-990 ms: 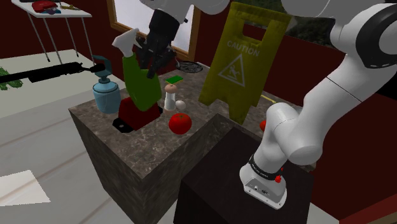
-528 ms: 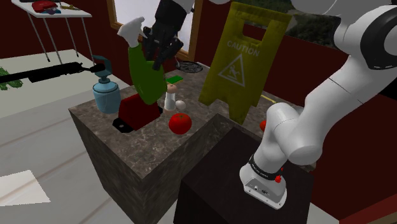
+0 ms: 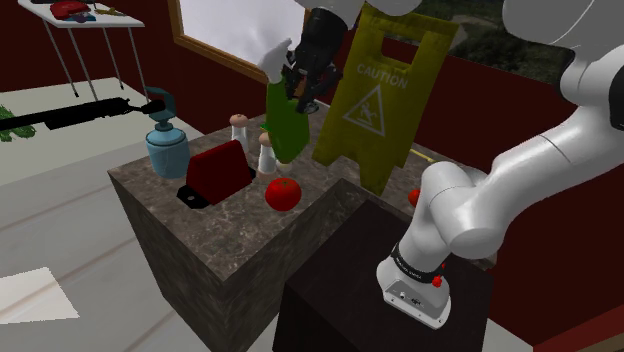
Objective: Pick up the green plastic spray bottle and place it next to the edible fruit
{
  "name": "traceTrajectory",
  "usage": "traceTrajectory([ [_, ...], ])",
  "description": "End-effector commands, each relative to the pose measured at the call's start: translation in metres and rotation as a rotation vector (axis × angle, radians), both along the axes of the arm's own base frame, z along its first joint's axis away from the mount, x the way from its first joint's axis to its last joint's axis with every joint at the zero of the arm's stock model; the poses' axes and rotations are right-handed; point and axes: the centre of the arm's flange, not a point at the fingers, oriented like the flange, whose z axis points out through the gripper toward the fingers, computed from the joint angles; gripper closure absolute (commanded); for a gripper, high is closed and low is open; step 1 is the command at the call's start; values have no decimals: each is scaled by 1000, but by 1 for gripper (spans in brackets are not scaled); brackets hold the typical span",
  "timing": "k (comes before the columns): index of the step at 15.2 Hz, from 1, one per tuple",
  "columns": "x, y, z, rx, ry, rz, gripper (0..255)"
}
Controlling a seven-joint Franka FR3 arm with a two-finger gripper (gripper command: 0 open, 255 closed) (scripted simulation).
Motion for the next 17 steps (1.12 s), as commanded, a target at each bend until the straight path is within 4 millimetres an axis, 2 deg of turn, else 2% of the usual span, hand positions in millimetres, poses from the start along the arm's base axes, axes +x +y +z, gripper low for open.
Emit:
traceTrajectory([
  [1,-15,-20,4,0,0,1,255],
  [17,-143,-188,5,0,0,1,255],
])
